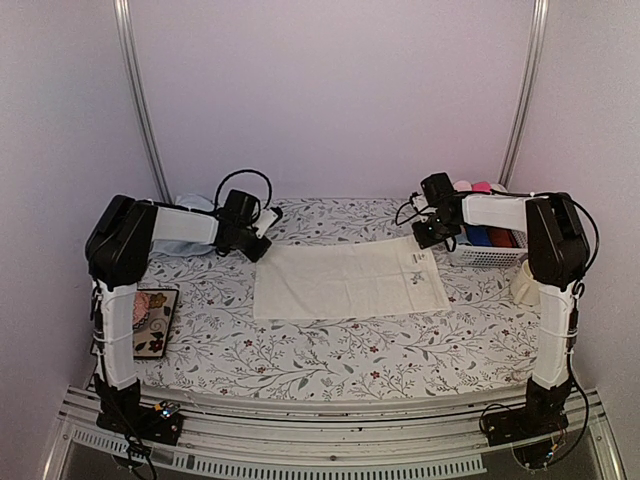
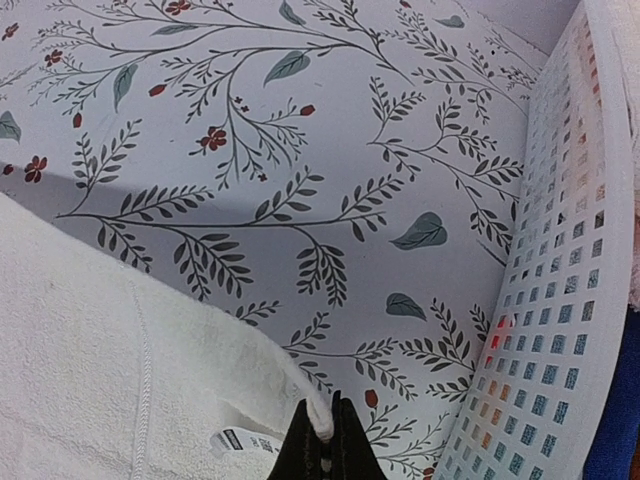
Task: Roll the towels
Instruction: Fold the towel at the center of the board.
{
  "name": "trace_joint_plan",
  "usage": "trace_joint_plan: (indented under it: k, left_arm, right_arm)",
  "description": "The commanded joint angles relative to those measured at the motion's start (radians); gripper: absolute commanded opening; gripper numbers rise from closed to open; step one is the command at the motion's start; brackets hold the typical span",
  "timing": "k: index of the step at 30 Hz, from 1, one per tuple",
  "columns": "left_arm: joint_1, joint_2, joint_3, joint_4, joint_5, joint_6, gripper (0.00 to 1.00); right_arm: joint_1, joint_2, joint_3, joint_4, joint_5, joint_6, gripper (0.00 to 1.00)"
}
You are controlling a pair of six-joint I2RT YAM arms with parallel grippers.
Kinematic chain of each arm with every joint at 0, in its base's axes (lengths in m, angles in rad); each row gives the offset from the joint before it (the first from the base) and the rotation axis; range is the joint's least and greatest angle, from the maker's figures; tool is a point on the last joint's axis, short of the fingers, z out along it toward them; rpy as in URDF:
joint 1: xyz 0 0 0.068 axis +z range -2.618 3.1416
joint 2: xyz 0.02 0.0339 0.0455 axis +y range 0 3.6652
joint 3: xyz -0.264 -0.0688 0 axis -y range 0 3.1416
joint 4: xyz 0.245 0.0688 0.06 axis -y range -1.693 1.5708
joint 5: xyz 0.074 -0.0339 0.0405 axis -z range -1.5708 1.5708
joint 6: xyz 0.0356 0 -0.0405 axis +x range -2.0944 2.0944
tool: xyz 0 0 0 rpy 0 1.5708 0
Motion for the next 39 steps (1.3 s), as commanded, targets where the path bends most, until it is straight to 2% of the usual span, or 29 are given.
trace_joint_plan:
  k: [1,5,16,23,39]
  left_arm:
    - [0.007,-0.029,0.022,0.019,-0.005,0.037,0.0]
    - [0.003,-0.09,-0.03,0.046,0.069,0.055,0.0]
    - [-0.009,-0.302,-0.234,0.086,0.257,0.031,0.0]
    - [-0.031,-0.363,-0.319,0.083,0.252,0.032,0.0]
    - [-0.049,-0.435,-0.412,0.057,0.264,0.003,0.0]
  right_arm:
    - [0.002,-0.013,0.01,-0.005,0.053,0.009,0.02]
    - [-0.009,-0.014,0.01,0.005,0.05,-0.006,0.02]
    - [-0.017,-0.114,-0.098,0.071,-0.093,-0.081,0.02]
    - [-0.017,-0.18,-0.163,0.048,-0.109,-0.053,0.02]
    - [-0.017,-0.26,-0.294,0.033,-0.107,-0.024,0.02]
